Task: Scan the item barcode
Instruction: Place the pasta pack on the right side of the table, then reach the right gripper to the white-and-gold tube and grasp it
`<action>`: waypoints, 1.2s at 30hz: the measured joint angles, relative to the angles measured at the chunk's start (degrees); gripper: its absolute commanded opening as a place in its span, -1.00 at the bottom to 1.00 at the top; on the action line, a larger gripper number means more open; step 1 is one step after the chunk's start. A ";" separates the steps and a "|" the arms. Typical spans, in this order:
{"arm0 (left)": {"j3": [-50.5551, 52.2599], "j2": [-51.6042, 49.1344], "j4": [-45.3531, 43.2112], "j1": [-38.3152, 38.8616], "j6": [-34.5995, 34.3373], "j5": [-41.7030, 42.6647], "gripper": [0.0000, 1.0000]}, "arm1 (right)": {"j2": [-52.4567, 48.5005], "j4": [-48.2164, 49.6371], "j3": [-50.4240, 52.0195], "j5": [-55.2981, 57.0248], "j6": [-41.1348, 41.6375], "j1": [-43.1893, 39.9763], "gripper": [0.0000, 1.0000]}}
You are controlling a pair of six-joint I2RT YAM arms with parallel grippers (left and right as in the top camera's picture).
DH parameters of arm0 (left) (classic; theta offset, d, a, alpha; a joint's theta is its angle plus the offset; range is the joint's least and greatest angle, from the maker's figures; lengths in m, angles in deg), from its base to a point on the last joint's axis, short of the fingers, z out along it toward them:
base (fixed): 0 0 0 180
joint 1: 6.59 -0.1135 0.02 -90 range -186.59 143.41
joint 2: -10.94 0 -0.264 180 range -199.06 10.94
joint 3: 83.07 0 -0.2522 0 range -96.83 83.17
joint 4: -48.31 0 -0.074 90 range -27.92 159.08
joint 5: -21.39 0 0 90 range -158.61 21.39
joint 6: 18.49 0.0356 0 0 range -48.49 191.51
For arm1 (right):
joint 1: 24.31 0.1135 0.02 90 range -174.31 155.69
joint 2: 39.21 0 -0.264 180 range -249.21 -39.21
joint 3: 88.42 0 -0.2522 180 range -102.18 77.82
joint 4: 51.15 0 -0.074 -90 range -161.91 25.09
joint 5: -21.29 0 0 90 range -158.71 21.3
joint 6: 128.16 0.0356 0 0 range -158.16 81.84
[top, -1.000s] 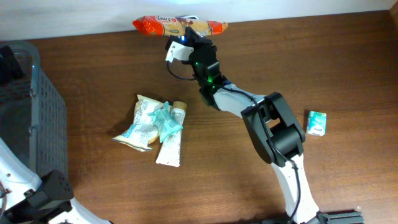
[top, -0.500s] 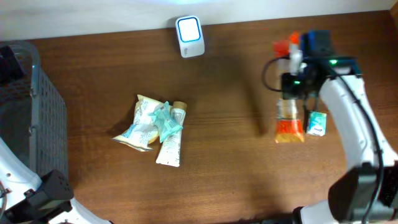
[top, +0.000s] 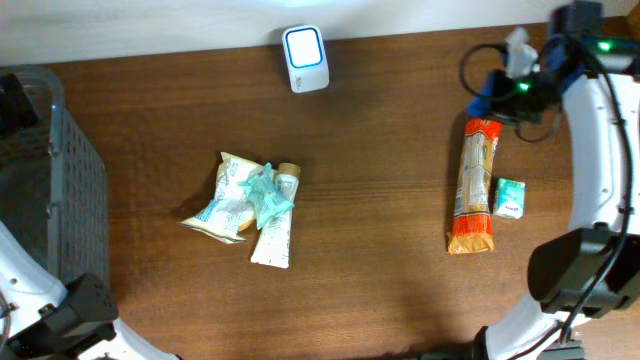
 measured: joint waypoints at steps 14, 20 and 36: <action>0.00 0.00 0.02 0.00 0.00 -0.02 0.98 | -15.45 14.12 4.90 -4.44 5.01 36.54 -0.23; 0.00 0.00 0.00 0.00 0.00 0.00 0.99 | -18.36 10.99 15.74 -4.68 9.31 42.38 -0.21; 0.00 0.00 0.02 0.00 -0.02 0.00 0.98 | -20.28 32.17 18.25 2.32 23.93 45.33 -0.67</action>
